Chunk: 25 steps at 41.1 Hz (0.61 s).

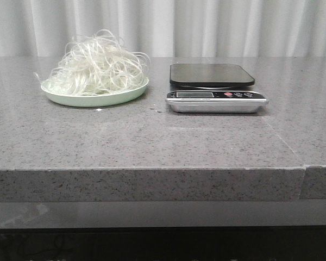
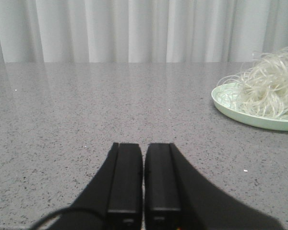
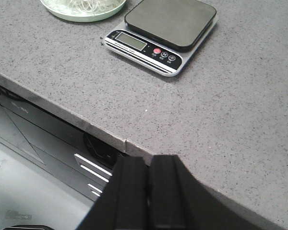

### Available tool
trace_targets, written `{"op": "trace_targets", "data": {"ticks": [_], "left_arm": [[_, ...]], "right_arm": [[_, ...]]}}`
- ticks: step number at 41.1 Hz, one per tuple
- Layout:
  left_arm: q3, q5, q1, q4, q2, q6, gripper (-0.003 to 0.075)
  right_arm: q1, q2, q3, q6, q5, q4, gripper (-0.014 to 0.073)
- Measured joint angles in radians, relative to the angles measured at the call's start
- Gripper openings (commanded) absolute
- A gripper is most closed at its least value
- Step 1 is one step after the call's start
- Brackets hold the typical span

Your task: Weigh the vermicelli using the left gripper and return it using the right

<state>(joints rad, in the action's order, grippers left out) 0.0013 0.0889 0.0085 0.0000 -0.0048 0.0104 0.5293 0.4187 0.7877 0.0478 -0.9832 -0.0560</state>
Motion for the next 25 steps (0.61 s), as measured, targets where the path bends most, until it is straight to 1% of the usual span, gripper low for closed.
{"op": "trace_targets", "data": {"ticks": [5, 25], "left_arm": [[0.000, -0.057, 0.000, 0.000, 0.000, 0.000, 0.0144], [0.000, -0.071, 0.000, 0.000, 0.000, 0.000, 0.0144]], "right_arm": [[0.000, 0.000, 0.000, 0.000, 0.000, 0.000, 0.0159], [0.000, 0.000, 0.000, 0.000, -0.001, 0.000, 0.0159]]}}
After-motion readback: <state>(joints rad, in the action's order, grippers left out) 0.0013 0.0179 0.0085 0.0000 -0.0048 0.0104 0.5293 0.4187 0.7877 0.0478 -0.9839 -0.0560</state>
